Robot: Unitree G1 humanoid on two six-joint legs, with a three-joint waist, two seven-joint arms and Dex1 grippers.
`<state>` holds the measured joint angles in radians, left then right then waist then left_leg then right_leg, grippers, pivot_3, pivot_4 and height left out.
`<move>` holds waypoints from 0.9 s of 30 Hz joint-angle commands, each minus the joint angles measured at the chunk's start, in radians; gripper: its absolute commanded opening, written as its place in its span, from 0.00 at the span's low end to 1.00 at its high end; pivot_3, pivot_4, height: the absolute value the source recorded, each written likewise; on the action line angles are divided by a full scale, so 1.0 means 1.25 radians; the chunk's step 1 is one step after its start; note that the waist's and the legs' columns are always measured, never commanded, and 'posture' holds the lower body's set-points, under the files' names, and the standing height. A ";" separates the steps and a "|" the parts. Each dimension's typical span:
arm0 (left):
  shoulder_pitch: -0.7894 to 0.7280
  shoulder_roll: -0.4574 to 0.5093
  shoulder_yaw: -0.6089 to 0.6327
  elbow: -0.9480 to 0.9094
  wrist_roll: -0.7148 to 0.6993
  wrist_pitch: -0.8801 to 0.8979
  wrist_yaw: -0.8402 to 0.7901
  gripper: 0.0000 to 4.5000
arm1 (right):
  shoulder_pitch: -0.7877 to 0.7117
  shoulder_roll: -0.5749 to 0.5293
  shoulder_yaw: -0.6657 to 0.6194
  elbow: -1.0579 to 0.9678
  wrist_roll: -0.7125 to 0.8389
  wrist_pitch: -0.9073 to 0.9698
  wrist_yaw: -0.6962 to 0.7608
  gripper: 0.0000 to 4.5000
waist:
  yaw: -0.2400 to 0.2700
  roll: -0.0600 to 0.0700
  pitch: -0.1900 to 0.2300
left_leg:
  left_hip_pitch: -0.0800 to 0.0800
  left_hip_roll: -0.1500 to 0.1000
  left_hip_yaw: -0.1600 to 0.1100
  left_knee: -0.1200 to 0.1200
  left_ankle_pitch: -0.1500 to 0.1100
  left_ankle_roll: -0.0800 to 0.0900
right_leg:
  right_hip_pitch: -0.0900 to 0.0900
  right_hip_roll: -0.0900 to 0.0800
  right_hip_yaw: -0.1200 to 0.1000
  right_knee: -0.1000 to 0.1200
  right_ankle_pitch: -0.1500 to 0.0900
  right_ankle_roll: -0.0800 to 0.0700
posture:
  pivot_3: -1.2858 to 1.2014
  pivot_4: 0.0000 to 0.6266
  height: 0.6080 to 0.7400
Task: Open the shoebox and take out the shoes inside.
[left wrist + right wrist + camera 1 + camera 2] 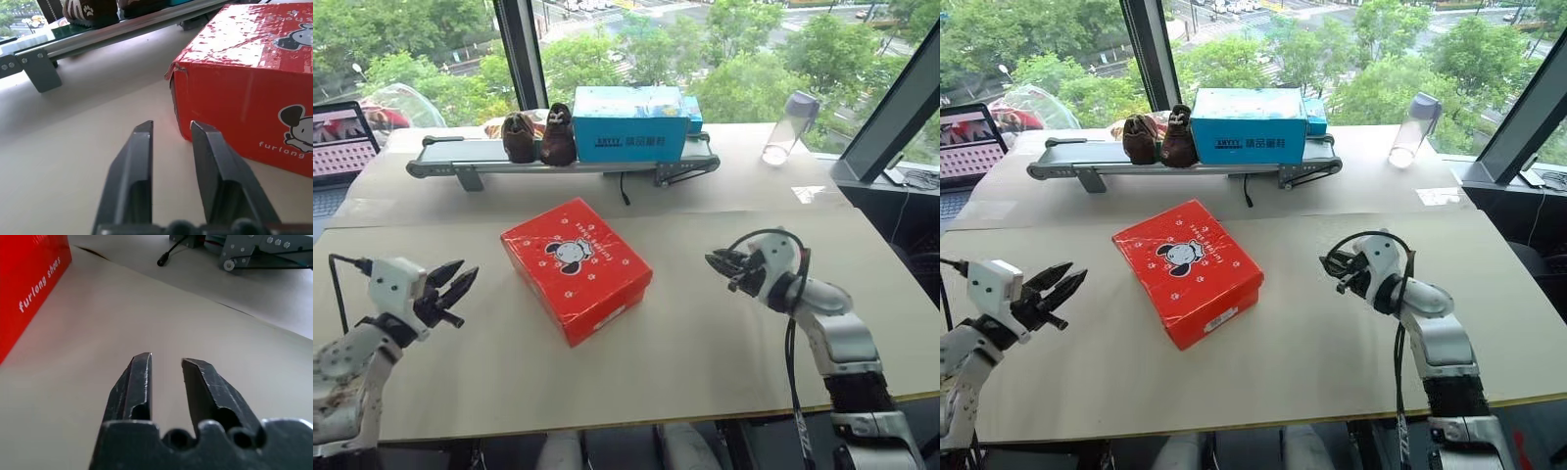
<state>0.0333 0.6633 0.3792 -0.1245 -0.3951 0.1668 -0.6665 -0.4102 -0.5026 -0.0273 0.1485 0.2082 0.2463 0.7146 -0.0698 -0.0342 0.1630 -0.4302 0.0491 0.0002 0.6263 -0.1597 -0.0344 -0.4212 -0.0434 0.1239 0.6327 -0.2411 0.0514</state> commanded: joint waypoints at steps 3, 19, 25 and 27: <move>-0.081 -0.009 -0.103 0.060 0.124 -0.071 0.029 0.02 | -0.097 0.008 0.017 0.099 -0.046 -0.070 -0.015 0.01 | 0.001 0.000 0.000 | -0.001 0.000 0.000 0.000 0.000 0.000 | 0.000 0.000 0.000 0.000 0.003 0.005 | 0.52 0.24 1.00; -0.514 -0.119 -0.178 0.484 0.189 -0.174 0.071 0.02 | -0.092 0.019 0.023 0.057 -0.062 -0.043 -0.026 0.01 | 0.015 -0.001 0.001 | -0.002 -0.001 -0.001 0.001 0.000 0.001 | 0.001 0.000 0.000 0.000 0.005 0.008 | 0.52 0.24 1.00; -0.576 -0.180 -0.228 0.543 0.205 -0.208 0.036 0.02 | -0.120 0.111 0.139 0.009 -0.101 0.024 -0.037 0.01 | 0.011 -0.001 0.001 | -0.003 -0.001 -0.001 0.001 0.001 0.002 | 0.000 0.001 0.001 0.000 0.006 0.010 | 0.52 0.24 1.00; -0.582 -0.189 -0.232 0.553 0.204 -0.213 0.030 0.02 | -0.112 0.131 0.171 -0.027 -0.098 0.048 -0.019 0.01 | 0.010 -0.001 0.001 | -0.003 -0.001 -0.001 0.000 0.001 0.002 | 0.000 0.001 0.000 0.000 0.006 0.009 | 0.52 0.24 1.00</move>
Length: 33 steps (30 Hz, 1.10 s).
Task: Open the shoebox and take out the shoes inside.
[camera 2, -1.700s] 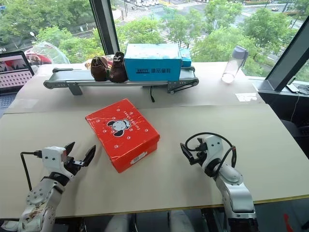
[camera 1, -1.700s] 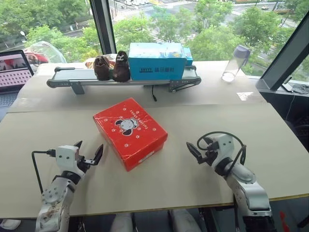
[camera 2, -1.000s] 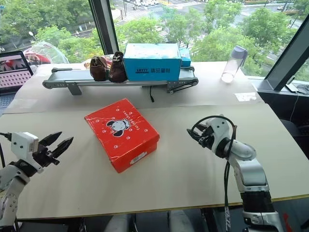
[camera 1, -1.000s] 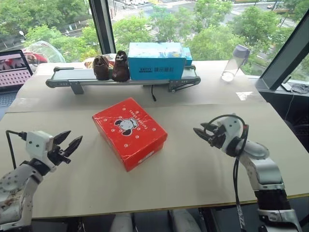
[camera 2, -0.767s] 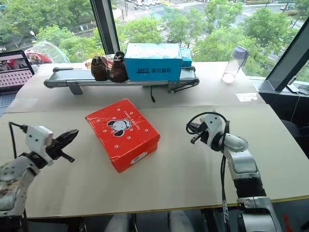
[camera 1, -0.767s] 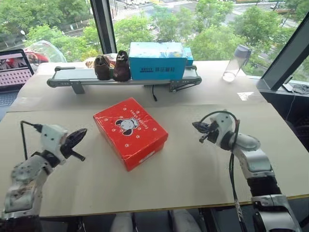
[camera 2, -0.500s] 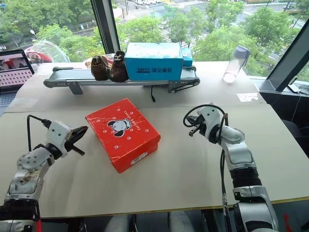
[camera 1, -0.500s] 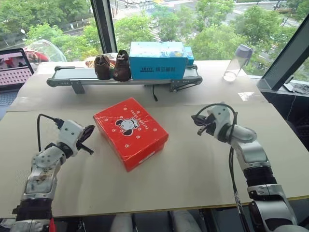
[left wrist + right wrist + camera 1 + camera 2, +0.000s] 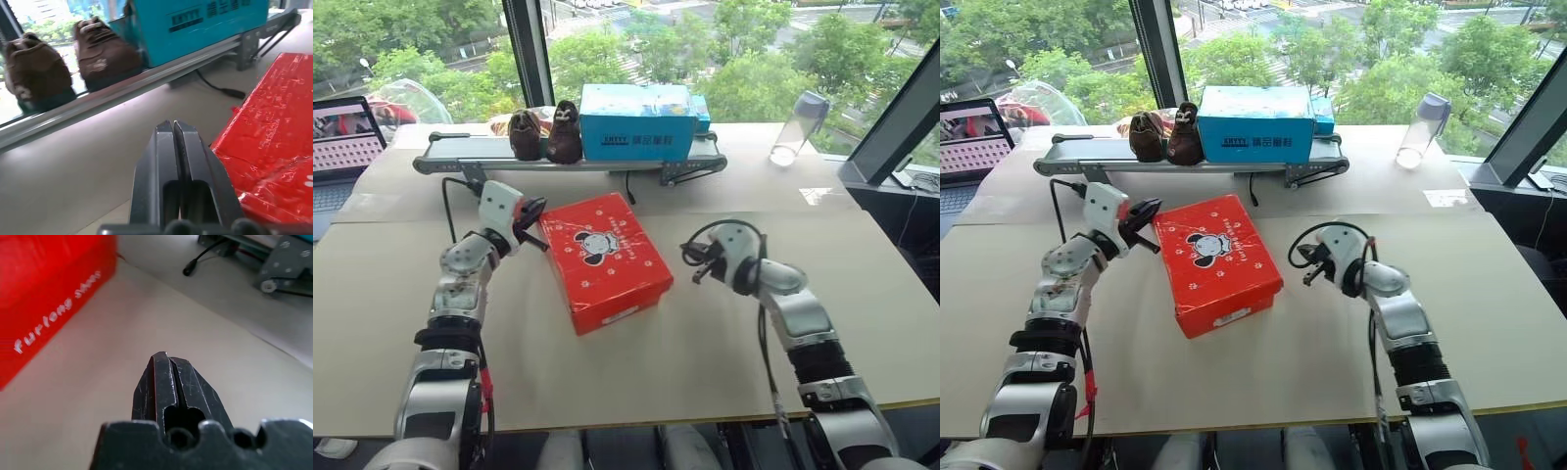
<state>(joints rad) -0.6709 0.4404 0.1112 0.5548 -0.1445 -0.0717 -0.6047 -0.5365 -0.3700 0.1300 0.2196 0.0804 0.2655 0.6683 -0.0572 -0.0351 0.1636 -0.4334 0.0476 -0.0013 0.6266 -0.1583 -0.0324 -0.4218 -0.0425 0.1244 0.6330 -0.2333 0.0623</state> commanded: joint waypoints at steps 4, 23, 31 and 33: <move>-0.026 -0.021 -0.025 0.022 0.006 -0.031 -0.031 0.02 | 0.006 0.031 0.069 -0.165 0.024 0.099 0.042 0.01 | 0.004 0.000 0.000 | -0.001 0.000 0.000 0.000 0.000 0.000 | 0.000 0.000 0.000 0.000 0.001 -0.002 | 0.52 0.24 1.00; 0.274 -0.021 -0.105 -0.504 -0.087 0.280 -0.131 0.02 | 0.122 -0.101 0.041 -0.646 0.150 0.663 0.029 0.01 | 0.012 0.000 0.000 | -0.003 0.000 -0.001 0.004 0.000 0.000 | 0.000 0.000 -0.001 0.001 -0.001 0.001 | 0.52 0.24 1.00; 0.284 -0.060 -0.142 -0.538 -0.080 0.307 -0.120 0.02 | 0.139 -0.170 -0.046 -0.709 0.191 0.799 -0.001 0.01 | 0.018 0.000 0.000 | -0.004 0.000 -0.001 0.004 0.000 0.000 | 0.000 -0.001 -0.001 -0.001 -0.001 0.001 | 0.52 0.24 1.00; 0.273 -0.069 -0.151 -0.528 -0.079 0.304 -0.122 0.02 | 0.138 -0.186 -0.047 -0.704 0.197 0.803 -0.007 0.01 | 0.018 0.000 0.000 | -0.004 0.000 -0.001 0.005 0.000 0.000 | 0.000 -0.001 -0.001 -0.002 -0.001 0.002 | 0.52 0.24 1.00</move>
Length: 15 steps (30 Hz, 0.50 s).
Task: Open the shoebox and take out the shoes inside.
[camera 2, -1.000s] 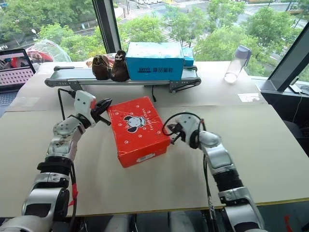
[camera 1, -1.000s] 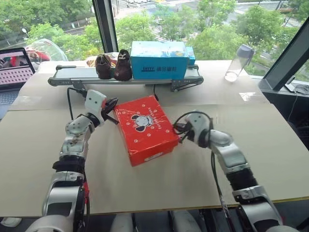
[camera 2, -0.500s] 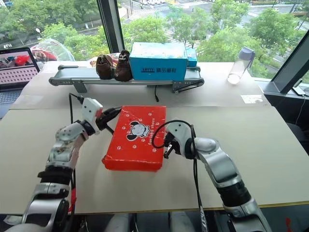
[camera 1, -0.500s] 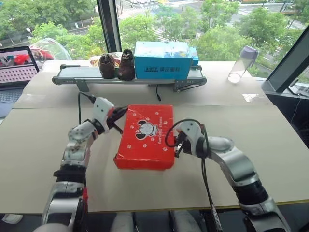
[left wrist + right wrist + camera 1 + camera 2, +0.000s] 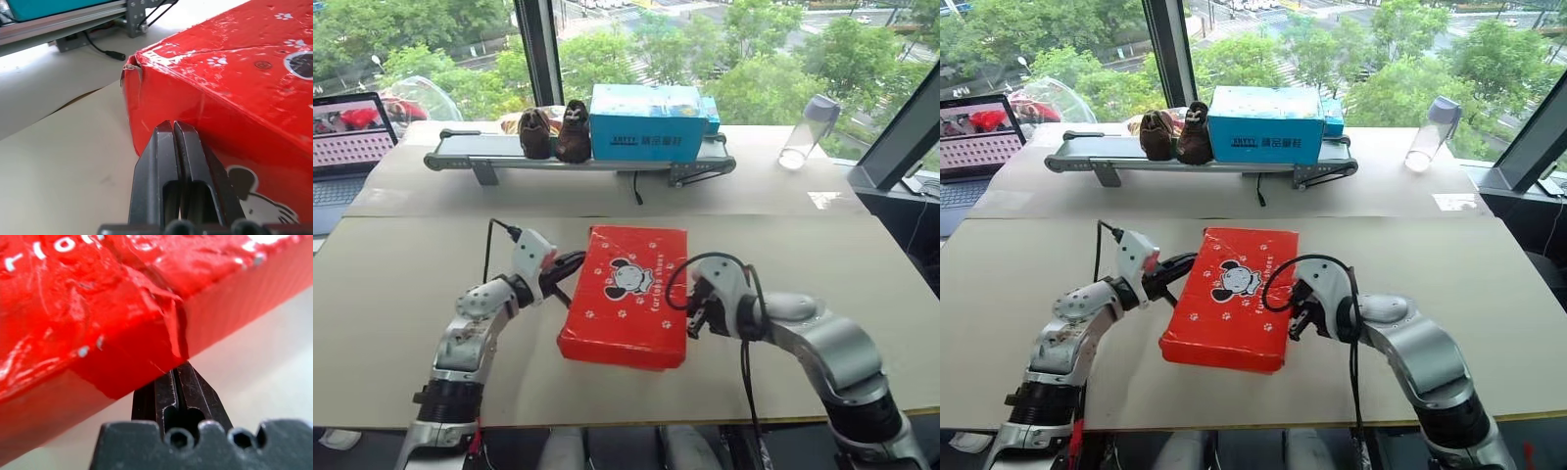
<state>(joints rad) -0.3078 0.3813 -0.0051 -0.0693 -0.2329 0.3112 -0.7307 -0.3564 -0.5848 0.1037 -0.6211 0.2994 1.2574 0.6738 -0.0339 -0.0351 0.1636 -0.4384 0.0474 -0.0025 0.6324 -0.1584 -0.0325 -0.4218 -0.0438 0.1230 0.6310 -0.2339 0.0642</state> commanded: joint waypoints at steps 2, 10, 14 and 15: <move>-0.034 -0.032 -0.070 -0.012 -0.005 -0.011 -0.025 0.02 | -0.010 -0.025 -0.026 -0.017 0.022 0.006 -0.015 0.01 | -0.002 0.000 0.000 | 0.000 0.000 0.000 0.000 0.000 0.000 | 0.000 0.000 0.000 0.000 0.000 0.000 | 0.52 0.24 1.00; -0.070 -0.020 -0.084 0.017 0.009 -0.030 -0.047 0.02 | -0.016 -0.090 -0.043 0.069 0.008 -0.060 0.000 0.01 | -0.002 0.000 0.000 | -0.001 0.000 0.000 0.001 0.000 0.000 | 0.000 0.000 0.000 0.000 0.000 0.000 | 0.52 0.24 1.00; -0.072 0.063 0.000 0.057 0.009 -0.038 -0.046 0.02 | 0.025 -0.165 -0.090 0.156 0.009 -0.137 0.049 0.01 | -0.005 0.000 0.000 | -0.001 0.000 0.000 0.001 0.000 0.000 | -0.001 0.000 0.000 0.000 0.000 0.000 | 0.52 0.24 1.00; -0.070 0.079 0.007 0.066 0.008 -0.043 -0.051 0.02 | 0.034 -0.180 -0.092 0.172 0.007 -0.157 0.059 0.01 | -0.007 0.000 0.000 | 0.000 0.000 0.000 0.001 0.000 0.000 | 0.000 0.000 0.000 0.000 0.000 0.000 | 0.52 0.24 1.00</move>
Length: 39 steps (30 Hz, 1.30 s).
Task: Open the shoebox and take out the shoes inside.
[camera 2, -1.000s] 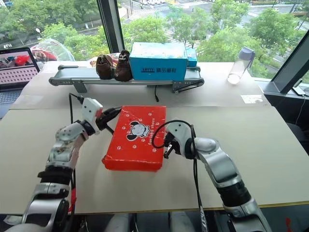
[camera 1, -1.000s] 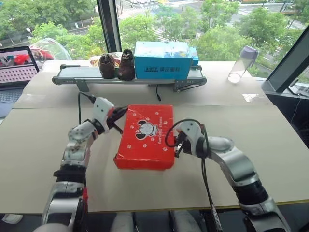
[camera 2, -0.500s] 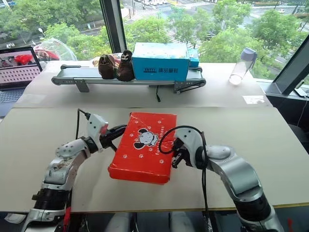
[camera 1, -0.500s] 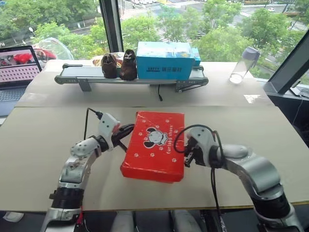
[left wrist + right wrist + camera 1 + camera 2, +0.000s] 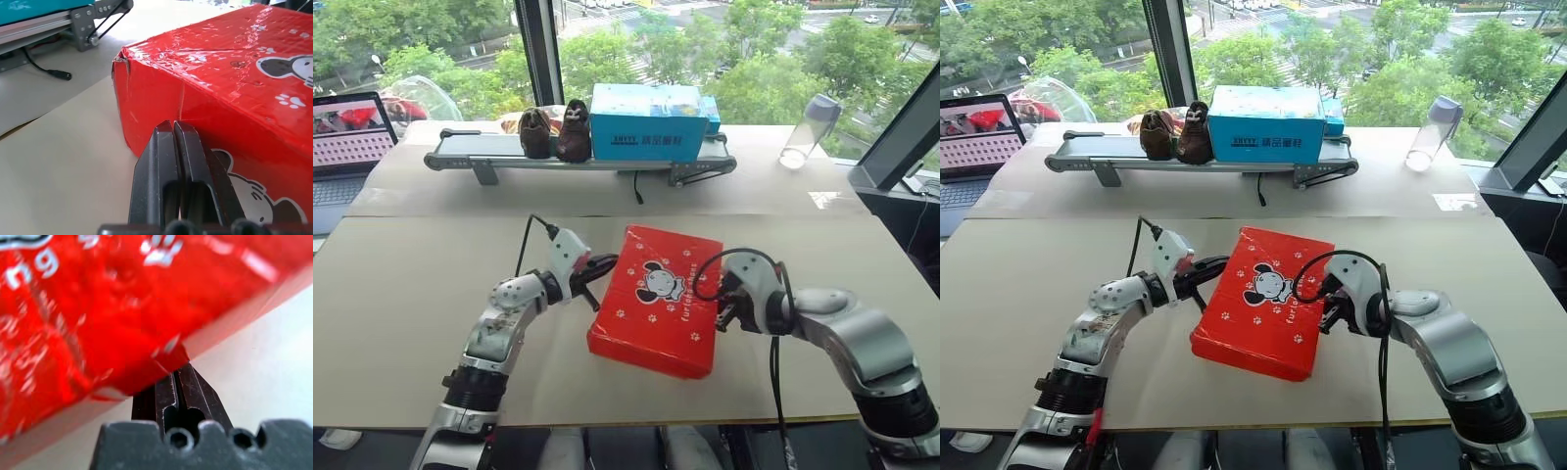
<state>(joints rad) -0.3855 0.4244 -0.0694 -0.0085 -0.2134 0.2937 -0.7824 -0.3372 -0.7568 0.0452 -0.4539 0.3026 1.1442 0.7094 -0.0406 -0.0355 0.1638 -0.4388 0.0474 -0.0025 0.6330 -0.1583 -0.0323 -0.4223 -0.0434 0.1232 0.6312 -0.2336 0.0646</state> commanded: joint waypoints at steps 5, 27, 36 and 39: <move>-0.037 0.185 0.168 0.060 -0.105 -0.032 -0.143 0.02 | 0.072 -0.149 -0.092 0.161 -0.005 -0.205 0.110 0.01 | -0.006 0.000 0.000 | 0.000 0.000 0.000 0.000 0.000 0.000 | -0.001 0.000 0.000 0.000 0.000 0.000 | 0.52 0.24 1.00; -0.082 0.622 0.255 -0.220 -0.474 0.412 -0.466 0.02 | 0.024 -0.195 -0.070 0.123 0.143 -0.227 0.268 0.01 | -0.005 -0.001 0.002 | 0.000 0.001 0.001 -0.001 0.000 0.000 | -0.002 0.000 -0.001 0.001 -0.006 -0.008 | 0.52 0.24 1.00; -0.119 0.646 0.256 -0.242 -0.492 0.433 -0.428 0.02 | 0.007 -0.159 0.013 0.221 0.043 -0.339 0.251 0.01 | -0.004 -0.001 0.004 | 0.000 0.001 0.001 -0.001 0.000 0.000 | -0.002 0.000 -0.001 0.002 -0.006 -0.008 | 0.52 0.24 1.00; -0.107 0.653 0.256 -0.236 -0.500 0.447 -0.435 0.18 | -0.002 -0.156 0.017 0.227 0.036 -0.350 0.256 0.00 | -0.004 -0.001 0.004 | 0.000 0.001 0.001 -0.001 0.000 0.000 | -0.002 0.000 -0.001 0.003 -0.006 -0.008 | 0.52 0.24 1.00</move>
<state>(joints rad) -0.5117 1.2203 0.2264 -0.3000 -0.8320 0.8524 -1.3179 -0.3148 -0.9479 0.0742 -0.1612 0.3566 0.7336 1.0233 -0.0457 -0.0367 0.1688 -0.4386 0.0490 -0.0012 0.6324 -0.1584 -0.0324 -0.4256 -0.0431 0.1223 0.6350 -0.2406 0.0545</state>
